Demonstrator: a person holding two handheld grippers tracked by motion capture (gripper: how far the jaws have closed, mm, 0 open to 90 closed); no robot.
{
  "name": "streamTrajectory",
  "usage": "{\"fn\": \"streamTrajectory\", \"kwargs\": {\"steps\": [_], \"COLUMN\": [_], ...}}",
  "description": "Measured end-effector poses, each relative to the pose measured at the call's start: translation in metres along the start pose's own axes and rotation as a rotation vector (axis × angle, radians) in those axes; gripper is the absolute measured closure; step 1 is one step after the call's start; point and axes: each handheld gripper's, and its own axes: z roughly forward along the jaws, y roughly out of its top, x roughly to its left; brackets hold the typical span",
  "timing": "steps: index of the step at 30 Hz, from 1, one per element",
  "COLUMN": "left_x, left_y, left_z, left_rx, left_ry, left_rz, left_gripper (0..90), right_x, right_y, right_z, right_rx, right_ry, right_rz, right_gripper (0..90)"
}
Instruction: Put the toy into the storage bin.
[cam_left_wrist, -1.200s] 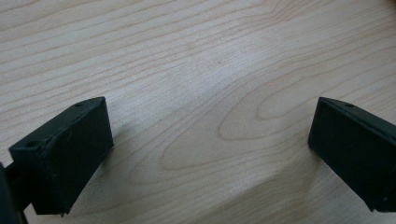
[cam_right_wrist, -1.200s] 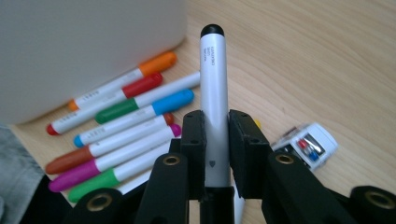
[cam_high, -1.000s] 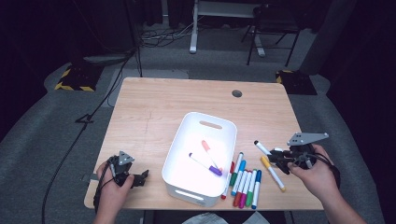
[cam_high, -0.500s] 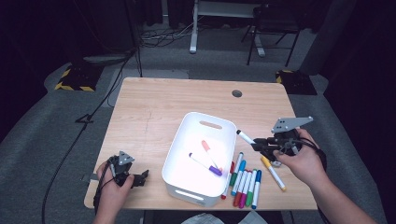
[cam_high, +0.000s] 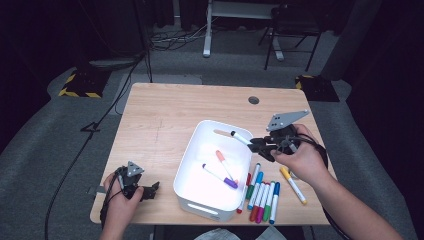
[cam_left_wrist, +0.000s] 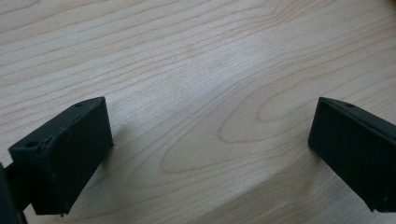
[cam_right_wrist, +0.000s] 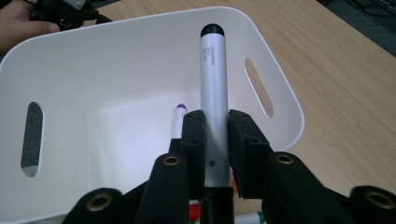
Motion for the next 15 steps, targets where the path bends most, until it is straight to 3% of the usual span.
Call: {"fn": "streamTrajectory", "kwargs": {"steps": [15], "left_x": [0.002], "left_y": [0.003], "left_z": [0.003], "left_rx": [-0.003], "left_ry": [-0.016], "left_rz": [0.014], "left_gripper": [0.0], "right_x": [0.009], "right_y": [0.032], "right_z": [0.037], "right_rx": [0.005], "right_ry": [0.028], "right_rz": [-0.078], "right_gripper": [76.6]}}
